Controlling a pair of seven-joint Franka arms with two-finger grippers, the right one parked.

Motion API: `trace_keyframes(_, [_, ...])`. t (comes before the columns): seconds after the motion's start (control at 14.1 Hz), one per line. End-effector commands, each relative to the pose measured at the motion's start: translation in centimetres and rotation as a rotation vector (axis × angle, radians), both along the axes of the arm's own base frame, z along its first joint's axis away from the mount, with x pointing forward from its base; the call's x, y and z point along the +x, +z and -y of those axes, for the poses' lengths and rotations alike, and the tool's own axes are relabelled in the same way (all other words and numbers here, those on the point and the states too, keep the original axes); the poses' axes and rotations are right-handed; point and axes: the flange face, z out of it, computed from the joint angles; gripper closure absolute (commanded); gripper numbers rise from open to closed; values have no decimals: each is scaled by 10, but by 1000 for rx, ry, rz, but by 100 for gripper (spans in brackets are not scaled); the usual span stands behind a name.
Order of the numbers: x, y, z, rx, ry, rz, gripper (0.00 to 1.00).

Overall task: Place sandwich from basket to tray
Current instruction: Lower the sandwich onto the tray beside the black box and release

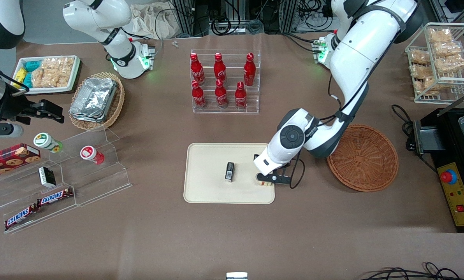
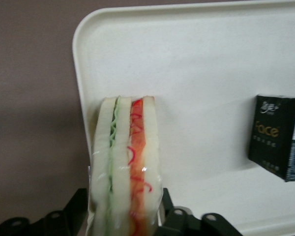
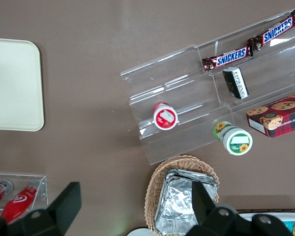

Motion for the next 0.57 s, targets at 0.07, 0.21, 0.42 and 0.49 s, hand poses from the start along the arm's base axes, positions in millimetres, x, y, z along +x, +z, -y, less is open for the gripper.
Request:
trace_keyframes(0.07, [22, 62, 4, -18, 111, 77, 0])
trace_keyframes(0.21, [28, 102, -13, 19, 146, 105, 0])
trace_keyframes(0.42, [44, 157, -74, 95, 211, 104, 0])
trace_keyframes(0.49, [45, 174, -91, 100, 205, 82, 0])
